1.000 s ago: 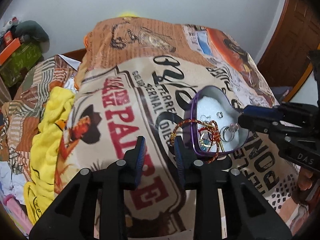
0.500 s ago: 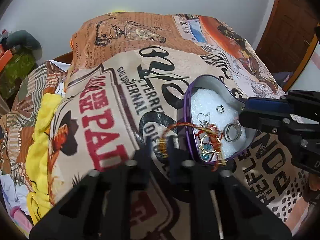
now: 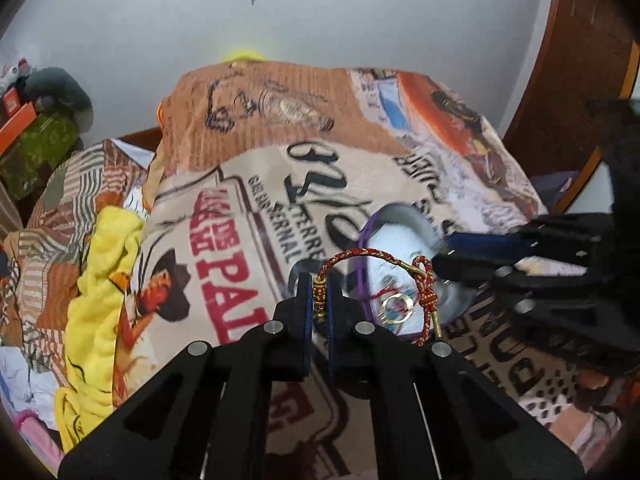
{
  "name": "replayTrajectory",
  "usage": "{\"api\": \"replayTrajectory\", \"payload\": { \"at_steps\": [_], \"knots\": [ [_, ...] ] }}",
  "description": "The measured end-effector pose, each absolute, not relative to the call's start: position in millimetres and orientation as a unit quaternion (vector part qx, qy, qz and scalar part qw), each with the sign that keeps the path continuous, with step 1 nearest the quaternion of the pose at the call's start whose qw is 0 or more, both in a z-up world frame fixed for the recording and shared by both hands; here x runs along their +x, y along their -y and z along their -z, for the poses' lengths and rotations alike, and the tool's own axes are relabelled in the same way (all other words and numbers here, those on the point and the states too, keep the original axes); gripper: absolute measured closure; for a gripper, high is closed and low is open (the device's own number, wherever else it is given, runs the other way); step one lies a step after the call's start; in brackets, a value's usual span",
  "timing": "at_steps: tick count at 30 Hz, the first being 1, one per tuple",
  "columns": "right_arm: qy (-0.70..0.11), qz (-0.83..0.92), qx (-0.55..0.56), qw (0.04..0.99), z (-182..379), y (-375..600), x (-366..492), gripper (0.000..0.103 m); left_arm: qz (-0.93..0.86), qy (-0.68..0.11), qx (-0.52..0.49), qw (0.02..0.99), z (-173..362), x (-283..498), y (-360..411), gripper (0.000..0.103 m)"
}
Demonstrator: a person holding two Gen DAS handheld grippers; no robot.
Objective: Organize jewelry
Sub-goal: 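Lower the bracelet and ring into the tin and open both grippers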
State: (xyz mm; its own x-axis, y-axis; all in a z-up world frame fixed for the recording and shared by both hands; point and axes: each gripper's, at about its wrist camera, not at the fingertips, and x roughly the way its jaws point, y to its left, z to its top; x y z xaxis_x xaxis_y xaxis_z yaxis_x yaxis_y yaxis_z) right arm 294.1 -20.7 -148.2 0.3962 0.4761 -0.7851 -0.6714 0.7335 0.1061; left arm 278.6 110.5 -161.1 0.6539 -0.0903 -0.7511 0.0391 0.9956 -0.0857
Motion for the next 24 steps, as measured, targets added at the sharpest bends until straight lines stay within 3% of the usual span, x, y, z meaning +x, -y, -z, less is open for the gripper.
{"api": "replayTrajectory", "payload": {
  "at_steps": [6,11,24],
  "knots": [
    [-0.424,-0.352,-0.120,0.826,144.4,23.7,290.6,0.083,0.040,-0.410,-0.036,0.910,151.7,286.2,-102.3,0.098],
    [-0.422,-0.342,-0.121,0.831,141.3,32.7,291.3,0.074,0.043,-0.422,-0.041,0.905,155.1,291.6,-94.3,0.098],
    [-0.410,-0.323,-0.106,0.846,130.9,63.9,290.1,0.074,0.049,-0.444,-0.032,0.894,164.3,308.2,-67.6,0.098]
  ]
}}
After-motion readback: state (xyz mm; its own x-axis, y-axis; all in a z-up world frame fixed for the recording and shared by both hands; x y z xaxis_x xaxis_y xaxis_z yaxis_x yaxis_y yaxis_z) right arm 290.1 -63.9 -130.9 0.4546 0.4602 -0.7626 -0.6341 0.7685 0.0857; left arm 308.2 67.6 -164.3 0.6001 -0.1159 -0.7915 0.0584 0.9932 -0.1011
